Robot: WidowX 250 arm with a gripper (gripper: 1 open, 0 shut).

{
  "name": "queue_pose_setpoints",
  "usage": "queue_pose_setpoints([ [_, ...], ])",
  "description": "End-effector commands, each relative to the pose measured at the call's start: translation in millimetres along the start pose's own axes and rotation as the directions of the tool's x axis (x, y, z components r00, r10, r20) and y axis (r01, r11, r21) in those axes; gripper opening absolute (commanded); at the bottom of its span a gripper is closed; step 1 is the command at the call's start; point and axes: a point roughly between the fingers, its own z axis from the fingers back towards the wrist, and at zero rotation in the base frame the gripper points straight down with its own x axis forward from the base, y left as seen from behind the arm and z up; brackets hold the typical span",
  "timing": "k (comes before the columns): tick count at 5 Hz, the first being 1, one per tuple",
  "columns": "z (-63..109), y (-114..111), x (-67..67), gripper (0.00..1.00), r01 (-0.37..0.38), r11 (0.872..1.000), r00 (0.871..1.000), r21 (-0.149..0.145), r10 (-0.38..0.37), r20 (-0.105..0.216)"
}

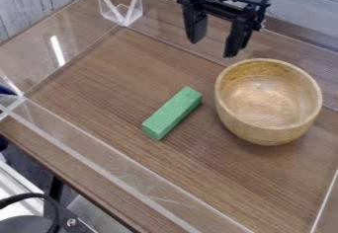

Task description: Put the green block in the brown bowl

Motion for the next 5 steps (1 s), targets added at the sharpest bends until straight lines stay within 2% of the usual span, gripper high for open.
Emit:
queue_pose_setpoints([
  [1,-7.5,8.6,-10.5,1.0,0.021,1.0,1.0,0.009,-0.021,-0.017],
  [2,-20.1,23.0,-29.6,1.0,0.041,0.999,0.999,0.02,-0.04,-0.032],
  [3,-34.3,35.5,-45.4,1.0,0.046,0.999,0.999,0.018,-0.045,-0.023],
  [4,-45.3,45.0,-49.9,1.0,0.047,0.999,0.999,0.019,-0.047,-0.021],
  [5,-56.0,47.6,-48.8,1.0,0.05,0.999,0.999,0.015,-0.05,-0.02],
])
